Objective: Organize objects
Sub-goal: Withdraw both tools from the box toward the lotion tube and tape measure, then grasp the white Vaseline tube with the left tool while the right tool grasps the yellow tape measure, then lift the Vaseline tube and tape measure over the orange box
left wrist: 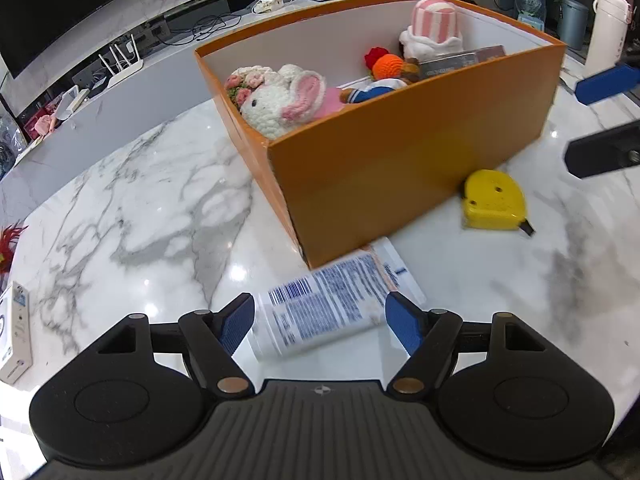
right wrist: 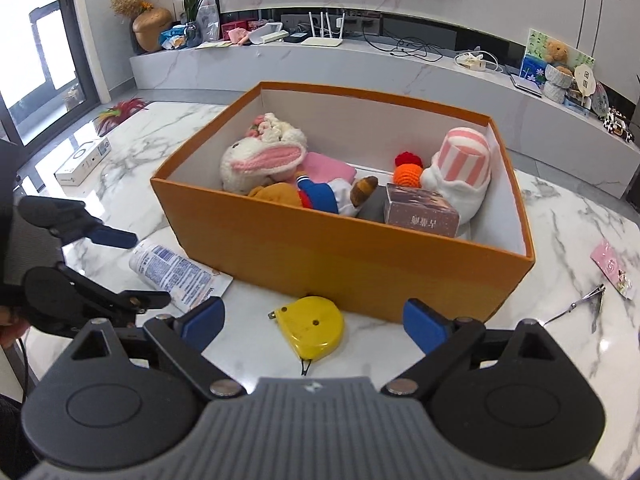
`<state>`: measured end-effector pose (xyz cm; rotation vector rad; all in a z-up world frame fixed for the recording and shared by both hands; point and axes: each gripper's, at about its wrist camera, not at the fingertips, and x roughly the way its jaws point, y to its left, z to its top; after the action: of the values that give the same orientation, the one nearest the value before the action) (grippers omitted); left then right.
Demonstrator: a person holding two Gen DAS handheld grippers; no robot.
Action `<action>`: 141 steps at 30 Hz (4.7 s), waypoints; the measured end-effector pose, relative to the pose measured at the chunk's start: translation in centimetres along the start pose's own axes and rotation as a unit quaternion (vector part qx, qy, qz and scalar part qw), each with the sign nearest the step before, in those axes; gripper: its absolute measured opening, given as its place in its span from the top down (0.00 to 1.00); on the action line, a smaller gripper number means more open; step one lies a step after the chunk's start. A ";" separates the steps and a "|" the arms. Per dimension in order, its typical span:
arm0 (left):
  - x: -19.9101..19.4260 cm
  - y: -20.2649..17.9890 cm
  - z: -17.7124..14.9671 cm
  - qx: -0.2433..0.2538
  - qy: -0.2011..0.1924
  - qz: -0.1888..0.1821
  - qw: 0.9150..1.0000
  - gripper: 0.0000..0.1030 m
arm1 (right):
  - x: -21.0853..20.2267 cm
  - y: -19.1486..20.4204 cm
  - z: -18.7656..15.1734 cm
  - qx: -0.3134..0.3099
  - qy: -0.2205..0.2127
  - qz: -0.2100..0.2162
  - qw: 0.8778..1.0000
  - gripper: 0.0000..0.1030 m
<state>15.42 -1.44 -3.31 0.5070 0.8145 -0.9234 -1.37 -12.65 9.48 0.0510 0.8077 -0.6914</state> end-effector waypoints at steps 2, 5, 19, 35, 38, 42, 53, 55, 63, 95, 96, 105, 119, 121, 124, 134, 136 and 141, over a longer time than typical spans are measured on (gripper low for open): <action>0.9 0.3 0.2 -0.002 0.007 -0.004 1.000 0.16 | 0.6 0.0 0.0 0.001 0.006 0.003 1.000 0.07; 1.6 0.8 0.5 -0.008 0.012 -0.008 1.000 0.16 | 1.5 0.0 0.1 -0.005 0.018 0.004 1.000 0.07; 0.7 -1.0 -0.9 0.007 0.079 -0.094 0.992 0.13 | 4.3 -0.5 -1.1 -0.008 0.040 -0.015 0.999 0.05; 0.3 -1.7 -1.0 0.026 0.070 -0.132 0.988 0.44 | 9.3 0.2 -2.1 -0.028 0.053 0.002 0.998 0.44; 0.3 -1.9 -0.9 0.020 0.069 -0.129 0.989 0.45 | 9.1 0.3 -1.8 -0.022 0.056 0.006 0.998 0.48; 0.1 -2.3 -0.8 0.019 0.075 -0.130 0.988 0.46 | 8.3 0.7 -1.8 -0.022 0.053 0.016 0.998 0.48; -2.0 -2.8 -0.5 0.000 0.061 -0.113 0.992 0.48 | 6.2 0.0 -1.8 -0.025 0.040 0.020 0.999 0.48; -2.6 -2.8 -0.3 -0.008 0.052 -0.113 0.992 0.48 | 5.8 -0.2 -1.8 -0.024 0.038 0.019 0.999 0.48; -3.9 -2.1 0.2 -0.043 0.016 -0.108 0.993 0.49 | 4.7 -0.3 -2.0 -0.020 0.030 0.021 0.999 0.48; -11.0 -4.7 3.3 -0.031 -0.082 -0.122 0.989 0.49 | -7.0 -3.0 -2.0 -0.013 -0.050 0.038 0.998 0.48; -11.4 -4.9 3.4 -0.029 -0.089 -0.118 0.989 0.49 | -7.4 -3.2 -1.9 -0.010 -0.056 0.038 0.998 0.48; -13.5 -4.7 6.0 -0.053 -0.144 -0.106 0.982 0.49 | -10.4 -5.6 -0.4 0.052 -0.116 0.039 0.991 0.48; -7.5 -1.6 11.6 -0.132 -0.174 -0.069 0.973 0.49 | -5.5 -6.4 5.3 0.107 -0.167 0.027 0.980 0.48; -5.7 -1.0 12.4 -0.135 -0.167 -0.076 0.974 0.49 | -3.7 -6.2 5.8 0.104 -0.162 0.030 0.981 0.48; -3.5 -0.7 14.3 -0.131 -0.160 -0.076 0.975 0.49 | -0.5 -5.8 6.6 0.102 -0.134 0.033 0.985 0.48; 1.1 -0.6 18.2 -0.106 -0.134 -0.081 0.982 0.49 | 7.5 -3.2 8.1 0.037 -0.071 0.034 0.996 0.48; 1.8 -0.8 18.5 -0.097 -0.123 -0.090 0.983 0.49 | 8.4 -3.1 8.0 0.029 -0.058 0.034 0.997 0.48; 2.9 -1.1 18.4 -0.080 -0.100 -0.110 0.986 0.49 | 9.6 -2.6 7.6 0.014 -0.037 0.040 0.998 0.48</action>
<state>22.75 -16.21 5.51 0.1831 0.7635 -1.0835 6.64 -22.21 8.83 0.0820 0.7212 -0.6261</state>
